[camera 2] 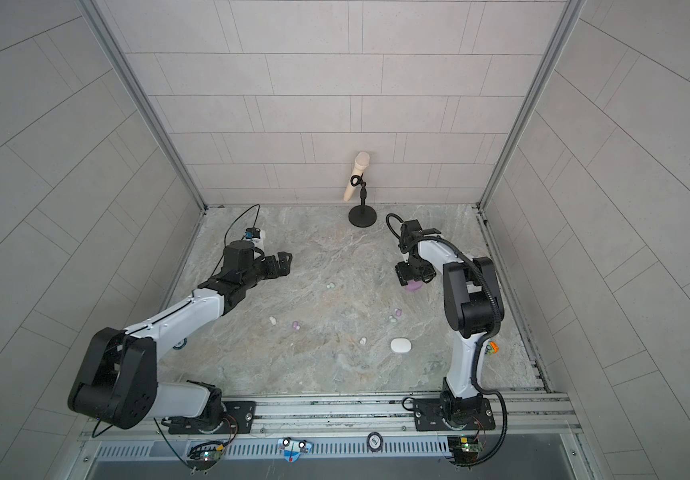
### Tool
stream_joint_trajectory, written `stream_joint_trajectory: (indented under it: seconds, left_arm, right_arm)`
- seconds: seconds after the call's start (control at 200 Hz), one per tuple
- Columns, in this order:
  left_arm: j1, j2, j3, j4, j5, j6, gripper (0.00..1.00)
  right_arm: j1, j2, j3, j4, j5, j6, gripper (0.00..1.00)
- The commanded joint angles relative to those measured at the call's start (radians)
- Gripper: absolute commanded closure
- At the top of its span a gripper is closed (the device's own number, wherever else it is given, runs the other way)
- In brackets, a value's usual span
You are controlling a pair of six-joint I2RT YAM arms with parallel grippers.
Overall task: Insert the wireless bluetooth earbuds into the charging case
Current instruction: 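Lower the open right gripper down around the pink charging case, then close the right gripper on the pink case and lift it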
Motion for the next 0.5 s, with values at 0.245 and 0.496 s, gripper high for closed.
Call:
stream_joint_trajectory:
  seconds: [0.245,0.496]
  left_arm:
    - [-0.002,-0.014,0.002,0.013,0.004,-0.003,0.00]
    - [-0.002,-0.019,0.001,0.012,-0.002,-0.002,0.00]
  right_arm:
    - [-0.006,0.044,0.018,-0.033,-0.012,-0.016,0.26]
    - [-0.010,0.029,0.012,-0.024,-0.019,-0.013,0.29]
